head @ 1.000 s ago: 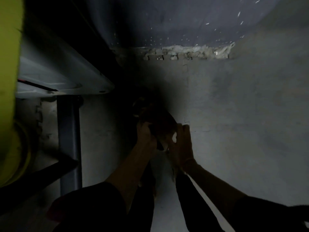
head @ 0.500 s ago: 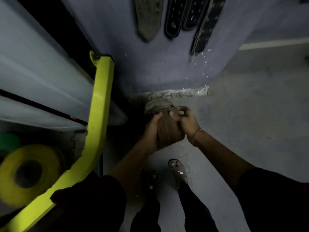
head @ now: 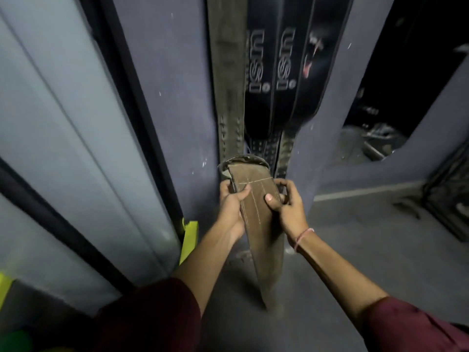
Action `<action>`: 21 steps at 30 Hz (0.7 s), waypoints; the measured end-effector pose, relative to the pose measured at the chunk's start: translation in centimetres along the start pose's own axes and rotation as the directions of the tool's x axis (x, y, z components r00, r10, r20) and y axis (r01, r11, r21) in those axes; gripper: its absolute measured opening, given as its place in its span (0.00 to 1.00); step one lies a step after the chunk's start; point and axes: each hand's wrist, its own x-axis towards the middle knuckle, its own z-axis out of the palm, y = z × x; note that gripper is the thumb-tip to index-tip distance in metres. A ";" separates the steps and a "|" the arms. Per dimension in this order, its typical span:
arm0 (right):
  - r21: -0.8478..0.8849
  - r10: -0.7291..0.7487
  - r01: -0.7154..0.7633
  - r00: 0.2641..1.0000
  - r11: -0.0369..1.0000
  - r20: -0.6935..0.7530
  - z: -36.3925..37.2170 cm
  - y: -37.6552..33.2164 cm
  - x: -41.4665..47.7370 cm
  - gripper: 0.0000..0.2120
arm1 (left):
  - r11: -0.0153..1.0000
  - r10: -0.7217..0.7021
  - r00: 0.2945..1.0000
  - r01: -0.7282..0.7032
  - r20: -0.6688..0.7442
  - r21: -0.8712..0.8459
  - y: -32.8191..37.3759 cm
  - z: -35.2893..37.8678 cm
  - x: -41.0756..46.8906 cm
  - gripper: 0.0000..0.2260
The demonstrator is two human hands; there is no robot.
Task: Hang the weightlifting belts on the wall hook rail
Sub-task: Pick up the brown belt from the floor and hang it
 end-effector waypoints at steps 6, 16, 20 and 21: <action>-0.017 -0.167 0.170 0.981 0.985 0.094 -2.1 -11.6 1.5 0.11 | 0.988 0.153 0.978 -0.149 0.139 -0.037 9.3 6.9 -2.8 0.15; 0.109 -0.332 0.327 0.943 0.939 0.035 -5.5 -23.6 4.4 0.08 | 0.815 0.491 0.822 -0.551 0.289 0.182 17.3 17.2 -5.3 0.10; 0.222 -0.392 0.368 0.917 0.903 0.077 -6.3 -27.0 4.9 0.10 | 0.745 0.632 0.753 -0.655 0.183 0.126 19.8 20.9 -5.7 0.07; 0.256 -0.403 0.371 0.911 0.893 0.087 -6.5 -27.0 4.9 0.11 | 0.731 0.649 0.740 -0.671 0.176 0.124 20.2 21.5 -5.6 0.05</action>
